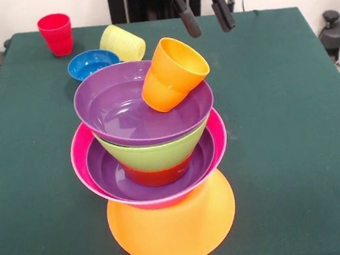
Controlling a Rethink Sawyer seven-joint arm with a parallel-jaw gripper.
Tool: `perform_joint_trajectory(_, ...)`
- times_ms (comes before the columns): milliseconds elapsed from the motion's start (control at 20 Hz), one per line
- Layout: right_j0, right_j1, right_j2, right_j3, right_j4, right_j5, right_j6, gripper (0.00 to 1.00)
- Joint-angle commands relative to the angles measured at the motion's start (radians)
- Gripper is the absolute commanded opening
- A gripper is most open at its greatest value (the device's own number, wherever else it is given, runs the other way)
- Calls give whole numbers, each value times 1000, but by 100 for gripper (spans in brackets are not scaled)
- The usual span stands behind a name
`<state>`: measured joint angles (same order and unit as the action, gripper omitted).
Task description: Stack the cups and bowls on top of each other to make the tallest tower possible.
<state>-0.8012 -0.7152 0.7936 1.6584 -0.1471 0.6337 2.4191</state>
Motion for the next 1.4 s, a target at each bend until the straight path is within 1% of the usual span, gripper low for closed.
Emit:
perform_joint_trajectory(50,27,68,-79,-49,-42,-5,-42,100)
perform_joint_trajectory(550,18,63,-76,-86,-41,52,-67,100)
perform_joint_trajectory(750,12,72,-70,-100,-37,67,-81,100)
perform_joint_trajectory(1050,8,87,-77,-111,-52,61,-95,100)
perform_joint_trajectory(1300,9,94,-91,-127,-71,82,-110,100)
perform_joint_trajectory(1400,7,99,-99,-119,-84,67,-109,100)
